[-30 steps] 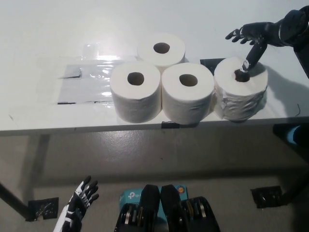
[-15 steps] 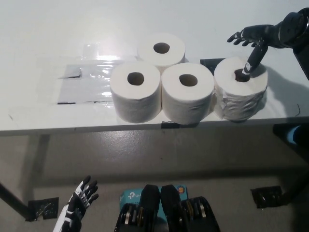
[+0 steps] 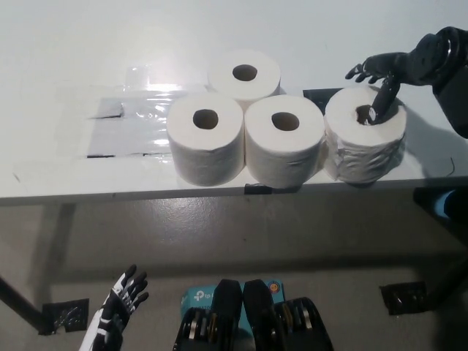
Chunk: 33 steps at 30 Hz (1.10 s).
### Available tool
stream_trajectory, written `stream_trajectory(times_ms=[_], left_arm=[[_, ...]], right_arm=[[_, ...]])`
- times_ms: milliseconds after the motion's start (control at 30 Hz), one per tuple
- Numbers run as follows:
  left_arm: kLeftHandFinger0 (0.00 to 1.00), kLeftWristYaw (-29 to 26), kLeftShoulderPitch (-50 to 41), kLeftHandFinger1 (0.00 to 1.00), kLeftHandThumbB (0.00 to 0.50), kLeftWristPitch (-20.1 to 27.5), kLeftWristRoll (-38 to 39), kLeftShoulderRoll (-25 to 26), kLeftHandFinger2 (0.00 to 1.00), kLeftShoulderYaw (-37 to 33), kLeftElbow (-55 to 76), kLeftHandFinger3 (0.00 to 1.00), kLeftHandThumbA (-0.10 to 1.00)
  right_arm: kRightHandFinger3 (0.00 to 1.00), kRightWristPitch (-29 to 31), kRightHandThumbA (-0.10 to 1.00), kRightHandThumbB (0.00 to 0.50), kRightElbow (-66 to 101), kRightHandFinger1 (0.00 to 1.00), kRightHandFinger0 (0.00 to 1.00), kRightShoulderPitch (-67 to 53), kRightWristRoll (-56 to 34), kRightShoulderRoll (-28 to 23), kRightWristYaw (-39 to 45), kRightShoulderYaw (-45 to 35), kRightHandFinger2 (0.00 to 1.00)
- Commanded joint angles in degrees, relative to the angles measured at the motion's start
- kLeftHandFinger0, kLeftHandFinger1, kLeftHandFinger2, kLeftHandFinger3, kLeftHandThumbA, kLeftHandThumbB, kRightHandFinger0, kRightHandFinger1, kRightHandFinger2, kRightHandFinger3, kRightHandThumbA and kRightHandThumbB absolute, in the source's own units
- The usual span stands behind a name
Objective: A few rolls of toilet paper are kept infront of the robot and the robot uses its right hand to lift one of the rolls and and places it on top of the other rolls to stack it.
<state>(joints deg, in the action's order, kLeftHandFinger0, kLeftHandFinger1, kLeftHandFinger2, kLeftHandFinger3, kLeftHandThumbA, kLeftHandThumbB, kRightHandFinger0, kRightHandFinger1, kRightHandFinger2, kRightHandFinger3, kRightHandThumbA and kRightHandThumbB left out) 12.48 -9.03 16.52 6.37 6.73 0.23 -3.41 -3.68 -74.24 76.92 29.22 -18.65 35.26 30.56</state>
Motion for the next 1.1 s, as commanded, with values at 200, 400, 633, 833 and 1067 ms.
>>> stream_trajectory(times_ms=[200,400,633,833,1067], left_arm=[[1.00,-0.52,0.10,1.00,0.265,0.86,0.59,0.19,1.00,0.39,2.08,1.00,1.00],[1.00,-0.74,0.46,1.00,0.273,0.37,0.76,0.28,1.00,0.72,2.72,1.00,1.00],[1.00,-0.56,1.07,1.00,0.266,1.37,1.33,0.25,1.00,1.10,2.08,1.00,1.00],[1.00,-0.51,1.12,1.00,0.266,1.26,1.63,0.32,1.00,1.42,2.28,1.00,1.00],[1.00,-0.57,0.93,1.00,0.267,1.40,1.21,0.37,1.00,1.76,2.45,1.00,1.00]], right_arm=[[1.00,-0.82,0.92,0.374,-2.97,1.00,1.00,2.00,3.42,2.81,-8.16,3.12,1.00],[1.00,-2.44,0.77,0.177,-4.54,0.23,0.05,1.09,4.69,4.07,-13.67,4.31,0.50],[1.00,-0.04,1.00,0.050,-4.95,0.48,0.42,-0.36,7.47,3.90,-16.26,7.74,0.71],[0.75,0.92,1.00,0.045,-4.44,0.21,0.19,-1.27,5.09,2.27,-16.11,5.63,0.40],[0.48,2.63,0.93,0.048,-3.92,0.40,0.17,-3.39,1.09,-0.84,-18.90,-0.92,0.79]])
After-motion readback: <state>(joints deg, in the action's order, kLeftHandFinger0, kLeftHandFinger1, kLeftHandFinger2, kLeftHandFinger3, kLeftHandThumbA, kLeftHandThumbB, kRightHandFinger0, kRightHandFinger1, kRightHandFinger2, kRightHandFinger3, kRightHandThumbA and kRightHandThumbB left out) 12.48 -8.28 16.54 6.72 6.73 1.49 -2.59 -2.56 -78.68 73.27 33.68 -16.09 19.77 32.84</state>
